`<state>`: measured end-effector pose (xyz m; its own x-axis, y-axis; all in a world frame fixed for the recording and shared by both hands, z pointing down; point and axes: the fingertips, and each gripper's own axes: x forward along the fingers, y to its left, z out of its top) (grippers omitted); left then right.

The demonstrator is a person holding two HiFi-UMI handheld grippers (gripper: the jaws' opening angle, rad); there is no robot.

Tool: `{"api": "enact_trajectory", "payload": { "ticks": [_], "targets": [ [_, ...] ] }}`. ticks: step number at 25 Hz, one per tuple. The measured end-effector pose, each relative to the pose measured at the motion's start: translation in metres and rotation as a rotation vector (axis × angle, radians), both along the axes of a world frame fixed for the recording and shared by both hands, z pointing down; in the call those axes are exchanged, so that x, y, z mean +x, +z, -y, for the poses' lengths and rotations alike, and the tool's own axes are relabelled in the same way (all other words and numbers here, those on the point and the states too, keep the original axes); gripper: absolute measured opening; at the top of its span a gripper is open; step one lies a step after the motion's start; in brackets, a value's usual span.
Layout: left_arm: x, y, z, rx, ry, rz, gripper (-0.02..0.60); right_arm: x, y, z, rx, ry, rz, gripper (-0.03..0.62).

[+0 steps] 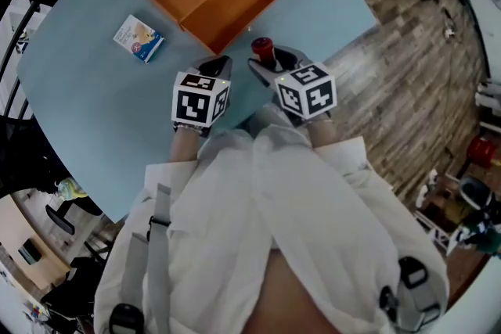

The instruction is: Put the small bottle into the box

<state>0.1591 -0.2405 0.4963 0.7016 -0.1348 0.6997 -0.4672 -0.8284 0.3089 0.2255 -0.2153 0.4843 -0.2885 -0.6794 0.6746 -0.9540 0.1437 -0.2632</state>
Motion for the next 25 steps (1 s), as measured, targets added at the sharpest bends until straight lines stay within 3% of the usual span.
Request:
{"api": "enact_trajectory", "payload": {
  "ticks": [11, 17, 25],
  "targets": [
    [-0.003, 0.013, 0.022, -0.038, -0.164, -0.013, 0.003, -0.001, 0.002, 0.044, 0.016, -0.236, 0.004, 0.212],
    [0.0, 0.004, 0.034, -0.036, -0.307, -0.007, 0.004, 0.011, -0.006, 0.065, 0.03, -0.402, 0.015, 0.212],
    [0.002, -0.003, 0.05, -0.022, -0.454, -0.007, 0.003, 0.023, -0.014, 0.1, 0.063, -0.644, -0.125, 0.212]
  ]
}}
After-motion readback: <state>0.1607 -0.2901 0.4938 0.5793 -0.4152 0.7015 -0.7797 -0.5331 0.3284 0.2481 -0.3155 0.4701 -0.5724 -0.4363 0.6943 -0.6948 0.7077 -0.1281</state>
